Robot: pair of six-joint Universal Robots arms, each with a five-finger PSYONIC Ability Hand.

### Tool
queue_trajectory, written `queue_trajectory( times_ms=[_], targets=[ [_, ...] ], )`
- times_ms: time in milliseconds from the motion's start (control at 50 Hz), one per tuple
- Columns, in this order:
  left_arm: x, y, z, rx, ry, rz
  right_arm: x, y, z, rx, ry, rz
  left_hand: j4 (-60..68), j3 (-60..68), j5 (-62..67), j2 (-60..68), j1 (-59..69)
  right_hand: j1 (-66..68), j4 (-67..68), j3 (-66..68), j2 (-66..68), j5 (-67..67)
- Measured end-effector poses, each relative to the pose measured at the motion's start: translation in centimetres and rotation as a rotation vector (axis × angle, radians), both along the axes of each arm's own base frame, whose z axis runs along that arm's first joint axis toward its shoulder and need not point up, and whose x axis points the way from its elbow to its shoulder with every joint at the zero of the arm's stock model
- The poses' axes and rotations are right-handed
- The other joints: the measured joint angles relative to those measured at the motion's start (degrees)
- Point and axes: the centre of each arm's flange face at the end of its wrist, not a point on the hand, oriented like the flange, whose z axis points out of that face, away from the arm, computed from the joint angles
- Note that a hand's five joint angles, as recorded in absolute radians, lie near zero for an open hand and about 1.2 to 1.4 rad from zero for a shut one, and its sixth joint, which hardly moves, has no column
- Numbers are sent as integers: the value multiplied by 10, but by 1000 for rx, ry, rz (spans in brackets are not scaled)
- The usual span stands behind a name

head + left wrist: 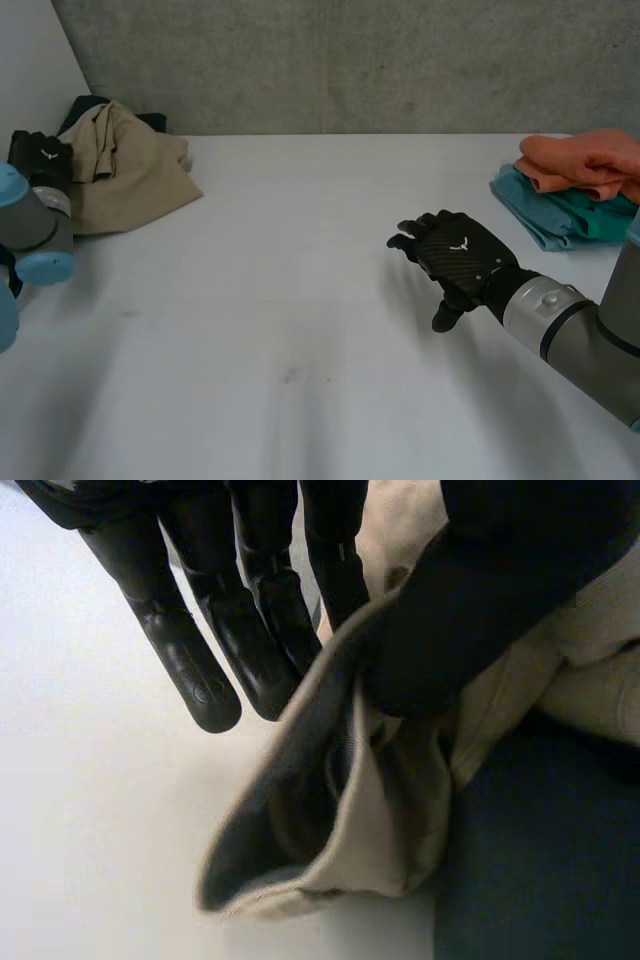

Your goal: Fold the laundry.

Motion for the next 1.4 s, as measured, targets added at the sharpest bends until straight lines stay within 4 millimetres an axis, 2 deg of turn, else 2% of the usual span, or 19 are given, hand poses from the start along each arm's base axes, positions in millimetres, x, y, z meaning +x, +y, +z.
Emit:
queue_trajectory(
  times_ms=[140, 200, 280, 420, 540, 580, 600, 680, 740, 800, 920, 960, 980, 1060, 1160, 1240, 1300, 1340, 1400],
  targets=[
    [-29, 14, -1, 36, 5, -69, -2, -1, 0, 1, 1, -8, 9, 9, 2, 8, 0, 0, 0, 0, 0, 0],
    [-53, 33, 9, 68, 21, -117, -3, -2, 0, 0, 1, -13, 9, 13, 2, 10, 0, 0, 0, 0, 0, 0],
    [-92, 79, 30, 124, 70, -208, -4, -4, 0, -1, 1, -18, 9, 16, 14, 13, 22, 0, 0, 0, 0, 0],
    [-182, 211, 66, 232, 250, -481, -6, -6, 0, -1, 0, -28, 9, 16, 16, 13, 24, 0, 0, 0, 0, 0],
    [-230, 313, 73, 342, 372, -705, -9, -8, 1, -3, 1, -43, 10, 16, 16, 13, 27, 0, 0, 0, 0, 0],
    [-243, 344, 72, 381, 396, -776, -9, -9, 1, -3, 2, -50, -71, -71, -55, -74, -32, 0, 0, 0, 0, 0],
    [-250, 363, 70, 406, 407, -819, -10, -9, 1, -4, 3, -55, -182, -183, -162, -187, -139, 0, 0, 0, 0, 0],
    [-263, 399, 68, 449, 420, -894, -11, -11, 1, -5, 7, -71, -500, -487, -478, -494, -442, 0, 0, 0, 0, 0],
    [-265, 406, 68, 454, 421, -889, -13, -12, 1, -5, 10, -87, -560, -550, -531, -557, -500, 0, 0, 0, 0, 0],
    [-262, 398, 69, 447, 422, -845, -14, -13, 1, -4, 11, -97, -561, -550, -531, -559, -500, 0, 0, 0, 0, 0],
    [-229, 347, 79, 415, 438, -659, -15, -10, 8, 15, -3, -106, -561, -550, -531, -559, -500, 0, 0, 0, 0, 0],
    [-226, 341, 80, 412, 440, -641, -15, -9, 10, 23, -7, -106, -561, -550, -531, -559, -500, 0, 0, 0, 0, 0],
    [-210, 322, 83, 402, 448, -575, -15, -6, 12, 44, -14, -107, -561, -550, -531, -559, -500, 0, 0, 0, 0, 0],
    [-182, 288, 84, 387, 453, -466, -14, 3, 15, 117, -30, -107, -561, -550, -531, -559, -500, 0, 0, 0, 0, 0],
    [-159, 257, 73, 393, 418, -381, -9, 12, 15, 183, -51, -101, -561, -550, -531, -559, -500, 0, 0, 0, 0, 0],
    [-136, 222, 47, 424, 317, -313, 5, 27, 14, 285, -138, -96, -561, -550, -531, -559, -500, 0, 0, 0, 0, 0],
    [-130, 211, 36, 437, 277, -296, 10, 26, 12, 308, -170, -105, -561, -550, -531, -559, -500, 0, 0, 0, 0, 0],
    [-119, 192, 13, 467, 198, -269, 21, 22, 4, 346, -215, -124, -559, -549, -531, -557, -498, 0, 0, 0, 0, 0],
    [-116, 183, -2, 490, 153, -258, 33, 20, -5, 362, -223, -125, -541, -532, -515, -535, -474, 0, 0, 0, 0, 0]
  ],
)
